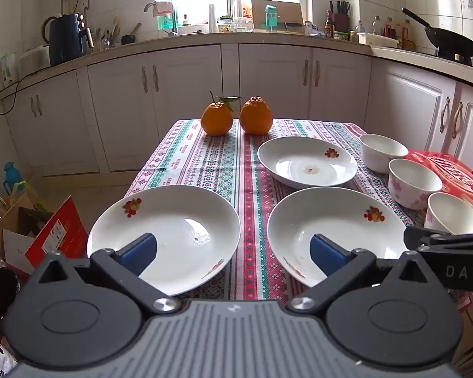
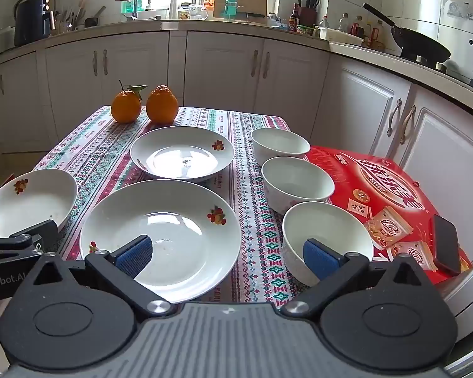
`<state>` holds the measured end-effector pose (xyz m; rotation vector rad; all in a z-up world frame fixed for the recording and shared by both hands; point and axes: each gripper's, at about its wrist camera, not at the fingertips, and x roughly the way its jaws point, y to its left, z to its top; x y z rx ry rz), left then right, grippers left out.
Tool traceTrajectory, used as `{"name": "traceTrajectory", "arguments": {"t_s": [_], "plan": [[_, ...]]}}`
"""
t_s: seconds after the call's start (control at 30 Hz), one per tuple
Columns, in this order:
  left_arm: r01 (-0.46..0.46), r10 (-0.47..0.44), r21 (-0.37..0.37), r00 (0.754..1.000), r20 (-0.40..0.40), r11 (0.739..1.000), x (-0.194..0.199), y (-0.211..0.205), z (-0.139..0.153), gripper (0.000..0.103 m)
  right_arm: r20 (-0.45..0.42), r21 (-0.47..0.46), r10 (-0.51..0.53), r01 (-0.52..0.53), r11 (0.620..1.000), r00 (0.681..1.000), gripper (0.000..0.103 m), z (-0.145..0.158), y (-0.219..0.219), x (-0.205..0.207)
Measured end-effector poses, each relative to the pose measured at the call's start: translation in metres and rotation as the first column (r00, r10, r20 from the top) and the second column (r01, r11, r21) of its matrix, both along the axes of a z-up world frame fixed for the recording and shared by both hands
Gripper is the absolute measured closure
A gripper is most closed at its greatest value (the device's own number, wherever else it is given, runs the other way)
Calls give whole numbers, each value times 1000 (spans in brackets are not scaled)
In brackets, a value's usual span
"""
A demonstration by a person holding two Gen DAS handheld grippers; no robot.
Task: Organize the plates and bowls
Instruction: 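Grasp the large white plate rim with left tool while right tool grasps a deep white plate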
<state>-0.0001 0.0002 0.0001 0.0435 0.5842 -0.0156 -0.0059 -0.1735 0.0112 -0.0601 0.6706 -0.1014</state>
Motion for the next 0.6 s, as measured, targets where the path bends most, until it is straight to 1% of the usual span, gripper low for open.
{"name": "traceTrajectory", "arguments": {"t_s": [0.27, 0.4, 0.47, 0.5, 0.6], "plan": [[1, -1, 3, 1000, 2, 1000, -3, -2, 1, 1, 2, -4, -1, 1, 1000, 1000, 0, 1, 0, 0], [3, -3, -1, 1000, -6, 1000, 1, -12, -5, 1, 4, -6, -2, 2, 1000, 1000, 0, 0, 0, 1], [3, -4, -8, 1000, -12, 1000, 2, -9, -1, 1, 4, -5, -2, 2, 1000, 1000, 0, 0, 0, 1], [8, -8, -18, 1000, -15, 1000, 2, 0, 0, 1, 4, -7, -3, 3, 1000, 1000, 0, 0, 0, 2], [8, -9, -18, 1000, -16, 1000, 3, 0, 0, 1, 6, -9, -3, 3, 1000, 1000, 0, 1, 0, 0]]}}
